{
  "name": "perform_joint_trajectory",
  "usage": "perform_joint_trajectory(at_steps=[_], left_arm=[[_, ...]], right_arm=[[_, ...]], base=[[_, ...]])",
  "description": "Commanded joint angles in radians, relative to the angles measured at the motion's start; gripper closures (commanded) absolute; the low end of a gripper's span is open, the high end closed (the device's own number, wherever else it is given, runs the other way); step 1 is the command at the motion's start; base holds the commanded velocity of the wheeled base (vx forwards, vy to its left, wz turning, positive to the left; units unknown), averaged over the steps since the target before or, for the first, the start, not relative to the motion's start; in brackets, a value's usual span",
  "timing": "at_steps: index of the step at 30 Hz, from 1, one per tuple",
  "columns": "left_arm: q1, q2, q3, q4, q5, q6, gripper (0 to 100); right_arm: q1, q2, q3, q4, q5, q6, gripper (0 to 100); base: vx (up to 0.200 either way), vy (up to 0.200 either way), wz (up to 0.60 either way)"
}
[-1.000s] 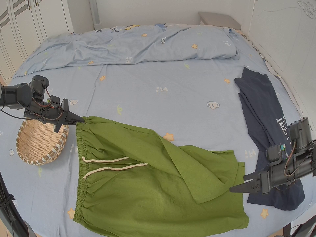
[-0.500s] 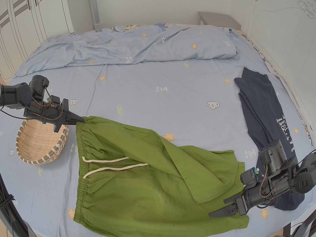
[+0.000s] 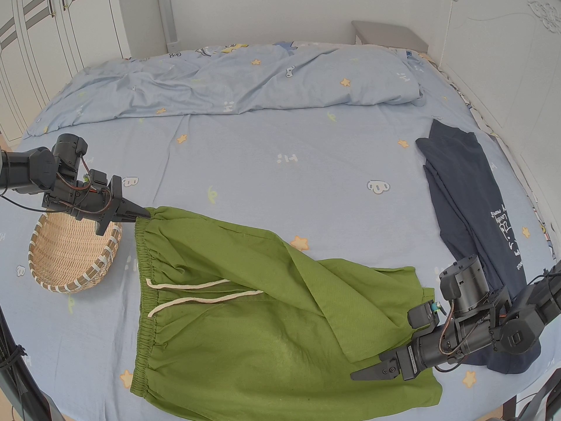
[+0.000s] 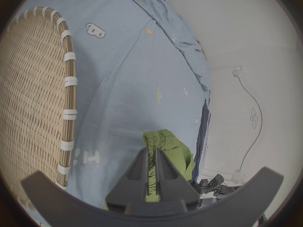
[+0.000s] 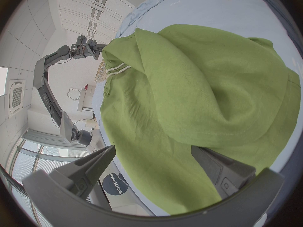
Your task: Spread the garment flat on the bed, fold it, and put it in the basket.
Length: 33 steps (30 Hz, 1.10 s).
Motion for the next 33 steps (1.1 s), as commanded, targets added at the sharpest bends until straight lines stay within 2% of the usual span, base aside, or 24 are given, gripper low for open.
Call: perform_joint_trajectory(at_steps=[1, 12, 13, 24, 33], left_arm=[[0.000, 0.003, 0.000, 0.000, 0.000, -0.001, 100], [0.000, 0.006, 0.000, 0.000, 0.000, -0.001, 100], [0.000, 0.008, 0.000, 0.000, 0.000, -0.001, 100], [0.002, 0.008, 0.000, 0.000, 0.000, -0.001, 100], [0.011, 0.006, -0.002, -0.001, 0.000, -0.001, 100]], right_arm=[[0.003, 0.039, 0.003, -0.013, 0.001, 0.007, 0], [0.000, 0.053, 0.017, -0.133, -0.001, 0.091, 0], [0.000, 0.057, 0.020, -0.151, -0.002, 0.101, 100], [-0.006, 0.094, 0.030, -0.215, -0.002, 0.124, 100], [-0.112, -0.032, -0.058, -0.206, -0.002, 0.148, 100]], base=[[0.000, 0.000, 0.00], [0.000, 0.000, 0.00], [0.000, 0.000, 0.00], [0.000, 0.000, 0.00], [0.000, 0.000, 0.00]])
